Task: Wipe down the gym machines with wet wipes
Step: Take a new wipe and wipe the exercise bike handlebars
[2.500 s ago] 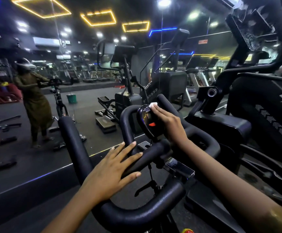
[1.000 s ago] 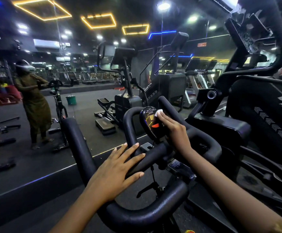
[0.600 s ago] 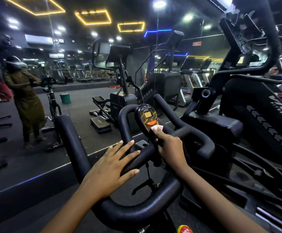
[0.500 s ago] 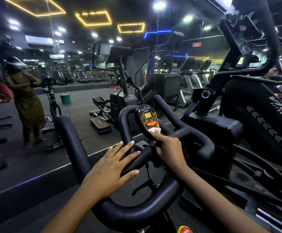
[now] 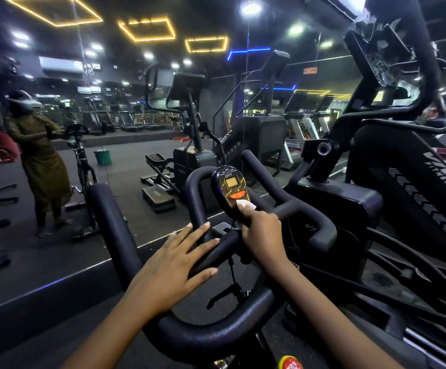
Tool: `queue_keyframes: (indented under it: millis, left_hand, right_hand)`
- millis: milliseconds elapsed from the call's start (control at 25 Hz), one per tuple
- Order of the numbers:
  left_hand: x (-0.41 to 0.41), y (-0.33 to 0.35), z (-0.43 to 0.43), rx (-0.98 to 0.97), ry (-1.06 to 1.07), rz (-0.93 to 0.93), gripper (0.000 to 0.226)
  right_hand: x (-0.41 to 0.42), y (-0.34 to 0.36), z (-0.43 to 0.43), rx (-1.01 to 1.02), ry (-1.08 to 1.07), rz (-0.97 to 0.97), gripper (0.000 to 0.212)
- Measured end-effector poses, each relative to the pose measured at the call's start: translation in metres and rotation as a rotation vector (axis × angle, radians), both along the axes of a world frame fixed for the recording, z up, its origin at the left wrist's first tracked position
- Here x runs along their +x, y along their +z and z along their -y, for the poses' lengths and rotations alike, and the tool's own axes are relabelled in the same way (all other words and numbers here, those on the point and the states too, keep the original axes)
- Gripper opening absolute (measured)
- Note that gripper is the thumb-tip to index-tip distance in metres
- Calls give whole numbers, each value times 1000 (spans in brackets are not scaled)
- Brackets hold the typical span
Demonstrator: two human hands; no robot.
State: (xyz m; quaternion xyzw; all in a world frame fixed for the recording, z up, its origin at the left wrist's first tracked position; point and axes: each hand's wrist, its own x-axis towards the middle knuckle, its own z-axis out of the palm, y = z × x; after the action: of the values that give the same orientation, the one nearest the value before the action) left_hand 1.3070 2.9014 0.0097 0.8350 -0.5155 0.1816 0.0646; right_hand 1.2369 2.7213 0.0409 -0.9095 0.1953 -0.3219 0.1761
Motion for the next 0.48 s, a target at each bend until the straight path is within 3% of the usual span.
queue_keyframes:
  millis: [160, 280, 400, 480]
  left_hand:
    - [0, -1, 1, 1, 13, -32, 95]
    - [-1, 2, 0, 18, 17, -54, 97]
    - [-1, 3, 0, 21, 7, -63, 100]
    - [0, 0, -1, 39, 8, -56, 100]
  right_hand:
    - [-4, -1, -12, 9, 118, 26, 39]
    - [-11, 9, -3, 190, 220, 257, 36]
    - [10, 35, 23, 57, 175, 424, 38]
    - [28, 43, 29, -80, 231, 346, 44]
